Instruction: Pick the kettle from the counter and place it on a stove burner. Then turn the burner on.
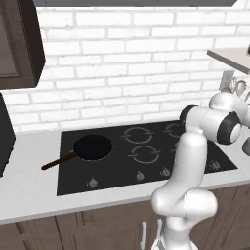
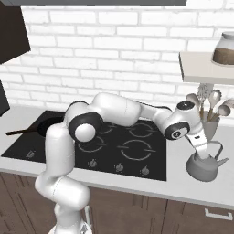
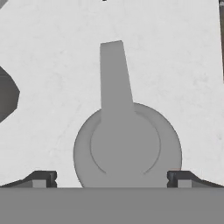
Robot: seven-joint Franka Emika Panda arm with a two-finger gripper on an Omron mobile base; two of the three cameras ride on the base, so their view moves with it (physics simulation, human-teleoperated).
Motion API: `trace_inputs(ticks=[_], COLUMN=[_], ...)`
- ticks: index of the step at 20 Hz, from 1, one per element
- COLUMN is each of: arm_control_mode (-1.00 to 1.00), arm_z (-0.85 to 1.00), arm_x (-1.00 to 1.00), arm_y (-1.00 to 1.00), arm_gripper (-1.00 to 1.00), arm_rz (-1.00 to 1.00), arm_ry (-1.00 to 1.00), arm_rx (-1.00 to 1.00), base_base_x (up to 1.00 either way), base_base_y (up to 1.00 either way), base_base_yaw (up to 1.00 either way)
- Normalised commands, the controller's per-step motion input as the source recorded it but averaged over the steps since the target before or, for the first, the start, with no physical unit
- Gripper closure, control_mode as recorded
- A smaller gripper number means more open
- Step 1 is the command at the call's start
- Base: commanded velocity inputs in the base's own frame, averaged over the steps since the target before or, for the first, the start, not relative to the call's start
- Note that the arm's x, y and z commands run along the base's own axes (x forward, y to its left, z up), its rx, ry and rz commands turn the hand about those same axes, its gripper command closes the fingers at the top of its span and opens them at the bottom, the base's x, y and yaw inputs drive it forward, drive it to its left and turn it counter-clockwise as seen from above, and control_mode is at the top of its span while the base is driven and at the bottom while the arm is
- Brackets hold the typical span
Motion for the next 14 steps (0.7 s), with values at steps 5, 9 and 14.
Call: trace_inputs(ticks=[5, 9, 14], arm_control_mode=[-1.0, -1.0, -1.0], arm_z=[-0.22, -0.1, -0.04], arm_x=[0.19, 0.12, 0.02], arm_y=[0.0, 0.0, 0.0], arm_gripper=[1.0, 1.0, 1.0], arm_rz=[0.0, 0.0, 0.0], arm_ry=[0.0, 0.0, 0.0], arm_rx=[0.0, 0.0, 0.0], base_base_x=[0.0, 0.0, 0.0], base_base_y=[0.0, 0.0, 0.0], base_base_yaw=[0.0, 0.0, 0.0])
